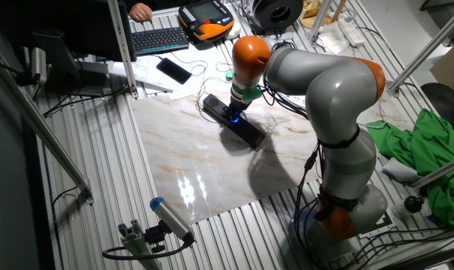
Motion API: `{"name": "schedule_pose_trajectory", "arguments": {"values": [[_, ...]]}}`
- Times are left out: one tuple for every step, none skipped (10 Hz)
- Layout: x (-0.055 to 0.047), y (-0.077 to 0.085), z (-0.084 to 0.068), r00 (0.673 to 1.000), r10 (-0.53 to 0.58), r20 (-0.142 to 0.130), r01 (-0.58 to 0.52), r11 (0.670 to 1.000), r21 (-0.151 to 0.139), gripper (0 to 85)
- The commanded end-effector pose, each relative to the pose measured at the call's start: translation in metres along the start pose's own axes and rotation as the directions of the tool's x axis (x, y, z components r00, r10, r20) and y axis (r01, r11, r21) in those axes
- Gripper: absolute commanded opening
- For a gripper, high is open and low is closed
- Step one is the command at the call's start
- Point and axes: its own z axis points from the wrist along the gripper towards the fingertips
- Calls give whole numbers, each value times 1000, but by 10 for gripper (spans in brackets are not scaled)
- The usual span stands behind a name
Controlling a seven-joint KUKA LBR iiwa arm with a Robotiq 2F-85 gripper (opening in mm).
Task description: Turn the knob to increase the volume of the speaker
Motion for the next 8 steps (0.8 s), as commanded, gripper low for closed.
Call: {"name": "schedule_pose_trajectory", "arguments": {"values": [[0, 0, 0, 1000, -3, 0, 3, 1000, 0, 340], [0, 0, 0, 1000, -5, -1, 5, 1000, -2, 170], [0, 1, 0, 1000, -6, -2, 6, 1000, -5, 170], [0, 1, 0, 1000, -8, -4, 8, 1000, -5, 170], [0, 1, -1, 1000, -10, -4, 9, 1000, -5, 170], [0, 1, -1, 1000, -6, -2, 6, 1000, -4, 170], [0, 1, -1, 1000, 6, 3, -6, 1000, -1, 170], [0, 1, -1, 1000, 26, 10, -26, 1000, -2, 170]]}}
